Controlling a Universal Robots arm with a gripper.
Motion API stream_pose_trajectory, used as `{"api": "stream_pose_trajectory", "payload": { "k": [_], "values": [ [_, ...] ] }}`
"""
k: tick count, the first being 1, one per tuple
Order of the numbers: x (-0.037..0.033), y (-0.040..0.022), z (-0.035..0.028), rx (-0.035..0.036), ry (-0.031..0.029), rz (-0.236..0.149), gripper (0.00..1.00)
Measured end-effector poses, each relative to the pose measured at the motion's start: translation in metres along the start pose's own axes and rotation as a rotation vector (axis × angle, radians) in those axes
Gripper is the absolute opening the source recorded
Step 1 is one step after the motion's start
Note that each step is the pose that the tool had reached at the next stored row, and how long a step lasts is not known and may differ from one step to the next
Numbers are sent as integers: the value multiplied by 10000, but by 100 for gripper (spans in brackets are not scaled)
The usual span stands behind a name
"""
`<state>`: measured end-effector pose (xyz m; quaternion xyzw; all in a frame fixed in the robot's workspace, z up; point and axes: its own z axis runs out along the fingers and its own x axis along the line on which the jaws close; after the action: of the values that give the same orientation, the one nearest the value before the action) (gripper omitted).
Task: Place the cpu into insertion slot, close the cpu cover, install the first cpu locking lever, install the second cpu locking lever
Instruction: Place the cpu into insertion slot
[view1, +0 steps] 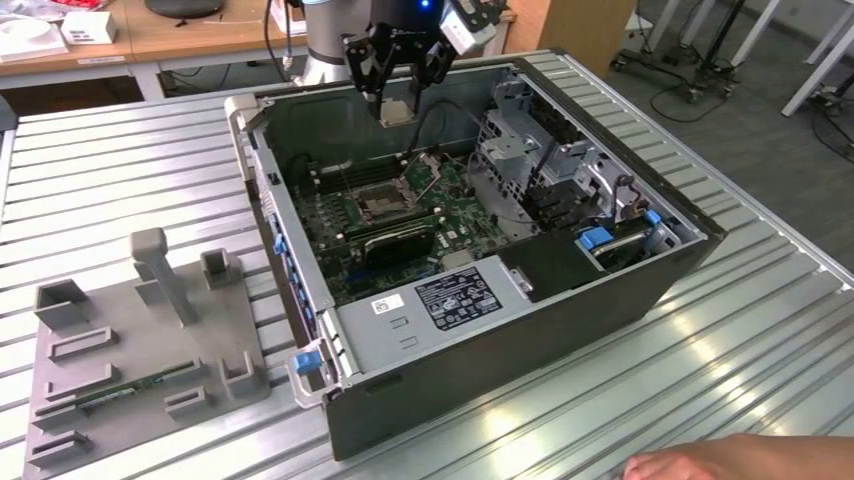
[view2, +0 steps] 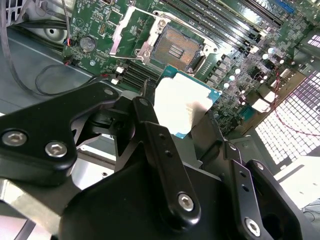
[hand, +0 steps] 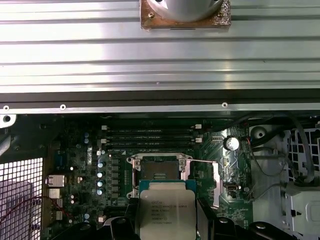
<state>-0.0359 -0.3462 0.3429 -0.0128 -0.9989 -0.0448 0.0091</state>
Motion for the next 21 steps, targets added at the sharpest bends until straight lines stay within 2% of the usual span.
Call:
{"api": "stream_pose_trajectory", "payload": {
  "k": [5,15,21],
  "values": [
    [0,-1,12,-4,-2,0,54],
    [-2,-9,101,0,0,0,54],
    [-2,-10,111,-12,0,0,54]
  ]
}}
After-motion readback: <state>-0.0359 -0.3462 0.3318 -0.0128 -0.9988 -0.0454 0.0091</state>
